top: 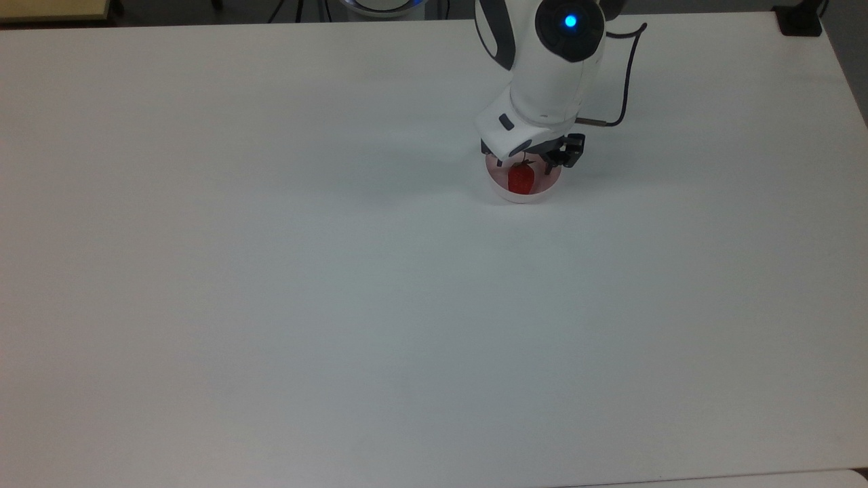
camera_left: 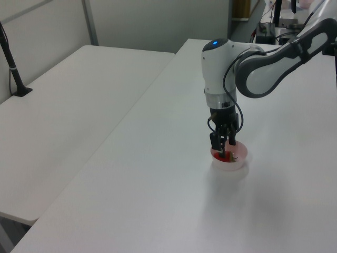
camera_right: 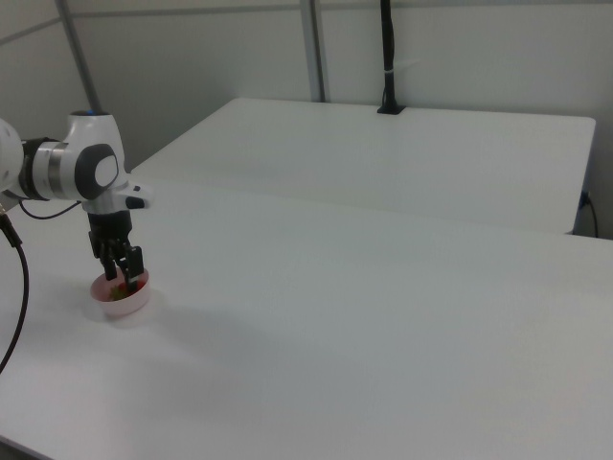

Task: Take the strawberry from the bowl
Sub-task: 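Close the gripper around the red strawberry inside the bowl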

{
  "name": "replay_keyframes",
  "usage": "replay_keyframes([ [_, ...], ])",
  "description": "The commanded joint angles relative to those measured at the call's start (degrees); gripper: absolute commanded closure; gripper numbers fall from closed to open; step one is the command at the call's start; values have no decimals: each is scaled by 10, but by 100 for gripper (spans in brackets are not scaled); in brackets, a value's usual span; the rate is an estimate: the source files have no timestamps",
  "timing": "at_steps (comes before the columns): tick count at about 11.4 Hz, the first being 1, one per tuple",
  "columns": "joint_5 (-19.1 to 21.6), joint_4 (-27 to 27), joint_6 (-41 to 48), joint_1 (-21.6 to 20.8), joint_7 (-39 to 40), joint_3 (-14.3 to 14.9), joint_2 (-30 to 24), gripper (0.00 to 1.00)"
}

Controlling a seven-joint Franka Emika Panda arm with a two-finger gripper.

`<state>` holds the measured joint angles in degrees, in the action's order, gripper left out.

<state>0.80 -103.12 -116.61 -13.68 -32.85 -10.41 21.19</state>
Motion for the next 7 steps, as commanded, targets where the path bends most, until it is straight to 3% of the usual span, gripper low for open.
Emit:
replay_keyframes([
  [1,-13,-7,-16,1,-10,5,8,26],
  [3,-18,-6,-26,2,-9,7,28,28],
  [4,-24,-7,-34,2,-9,8,32,37],
  [6,-33,-7,-24,2,-6,7,20,69],
  [7,-33,-2,6,1,-5,7,9,76],
])
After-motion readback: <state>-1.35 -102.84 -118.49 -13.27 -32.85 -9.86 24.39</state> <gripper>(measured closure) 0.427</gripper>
